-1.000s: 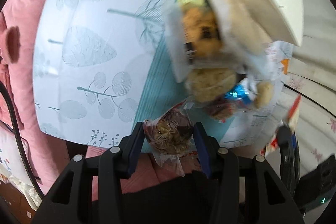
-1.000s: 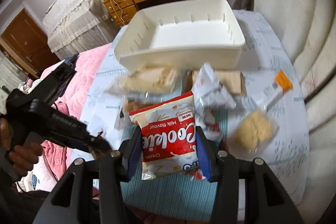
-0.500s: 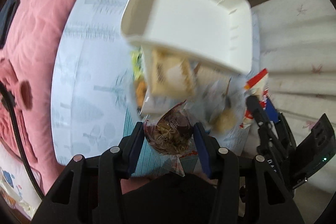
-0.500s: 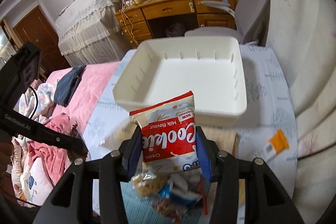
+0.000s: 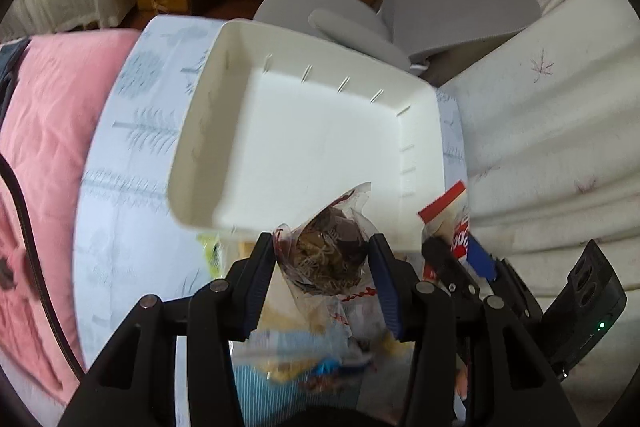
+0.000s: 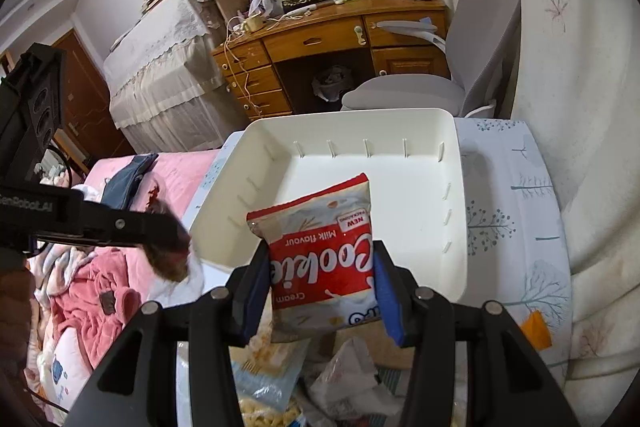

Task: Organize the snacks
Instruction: 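Carry the candy over the white tray and open the left gripper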

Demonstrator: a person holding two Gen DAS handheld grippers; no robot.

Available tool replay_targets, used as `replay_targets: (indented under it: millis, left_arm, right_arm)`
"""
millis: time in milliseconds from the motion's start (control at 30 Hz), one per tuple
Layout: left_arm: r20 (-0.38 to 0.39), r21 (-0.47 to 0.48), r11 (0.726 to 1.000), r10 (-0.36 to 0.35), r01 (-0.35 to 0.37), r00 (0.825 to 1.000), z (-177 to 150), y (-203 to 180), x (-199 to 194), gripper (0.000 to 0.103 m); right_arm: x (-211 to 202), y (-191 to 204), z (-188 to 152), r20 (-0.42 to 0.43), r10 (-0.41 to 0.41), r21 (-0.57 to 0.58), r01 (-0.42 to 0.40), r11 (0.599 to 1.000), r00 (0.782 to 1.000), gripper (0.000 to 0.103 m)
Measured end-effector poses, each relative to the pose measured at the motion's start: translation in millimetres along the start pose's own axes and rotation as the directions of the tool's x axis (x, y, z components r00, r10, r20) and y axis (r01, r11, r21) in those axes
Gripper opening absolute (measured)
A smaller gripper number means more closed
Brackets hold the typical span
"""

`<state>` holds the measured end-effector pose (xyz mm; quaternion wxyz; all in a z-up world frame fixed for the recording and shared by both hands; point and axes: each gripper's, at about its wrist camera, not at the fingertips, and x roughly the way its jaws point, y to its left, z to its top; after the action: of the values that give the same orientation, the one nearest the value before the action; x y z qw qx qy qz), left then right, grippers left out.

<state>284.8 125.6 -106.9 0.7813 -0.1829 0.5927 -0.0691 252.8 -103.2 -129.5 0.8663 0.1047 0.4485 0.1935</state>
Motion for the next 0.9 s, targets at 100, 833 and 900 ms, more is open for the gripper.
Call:
replay_targets:
  millis: [100, 833, 900]
  left_arm:
    - [0.033, 0.012, 1.000, 0.002, -0.002, 0.999, 5.4, 3.4, 19.0, 0.046]
    - [0.124, -0.013, 1.000, 0.026, -0.024, 0.992, -5.3, 9.2, 31.2, 0.057]
    - [0.125, -0.007, 1.000, 0.026, -0.025, 0.992, -11.5, 8.2, 24.8, 0.061]
  right_arm:
    - [9.2, -8.9, 0.7, 0.012, 0.004, 0.028, -0.004, 1.000, 1.000, 0.049]
    - [20.4, -42.1, -6.7, 0.012, 0.001, 0.180, -0.003, 0.984, 1.000, 0.077]
    - [15.3, -43.1, -8.7, 0.014, 0.002, 0.190, -0.005, 0.982, 1.000, 0.077]
